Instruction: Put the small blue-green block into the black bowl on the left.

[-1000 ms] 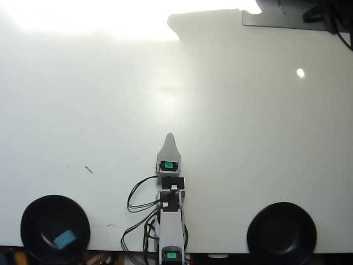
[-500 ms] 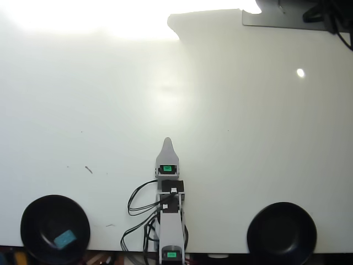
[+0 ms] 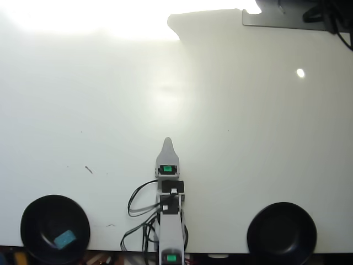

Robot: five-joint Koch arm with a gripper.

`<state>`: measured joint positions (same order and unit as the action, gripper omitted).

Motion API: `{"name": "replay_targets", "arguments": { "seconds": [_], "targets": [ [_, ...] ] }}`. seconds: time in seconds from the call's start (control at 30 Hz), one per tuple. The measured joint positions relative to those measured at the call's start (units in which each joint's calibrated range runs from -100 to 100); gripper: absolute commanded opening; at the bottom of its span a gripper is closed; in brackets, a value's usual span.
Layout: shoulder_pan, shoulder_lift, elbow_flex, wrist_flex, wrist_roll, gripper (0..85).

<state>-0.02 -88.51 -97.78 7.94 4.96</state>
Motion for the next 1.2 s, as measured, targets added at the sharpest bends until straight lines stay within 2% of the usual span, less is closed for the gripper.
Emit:
{"name": "replay_targets", "arguments": {
  "seconds": [0.13,1.2],
  "targets": [
    [0.0,-10.2,0.1,-2.1,0.0,48.6],
    [-1.4,-10.2,-0.6,-9.7,0.2,48.6]
  ]
}}
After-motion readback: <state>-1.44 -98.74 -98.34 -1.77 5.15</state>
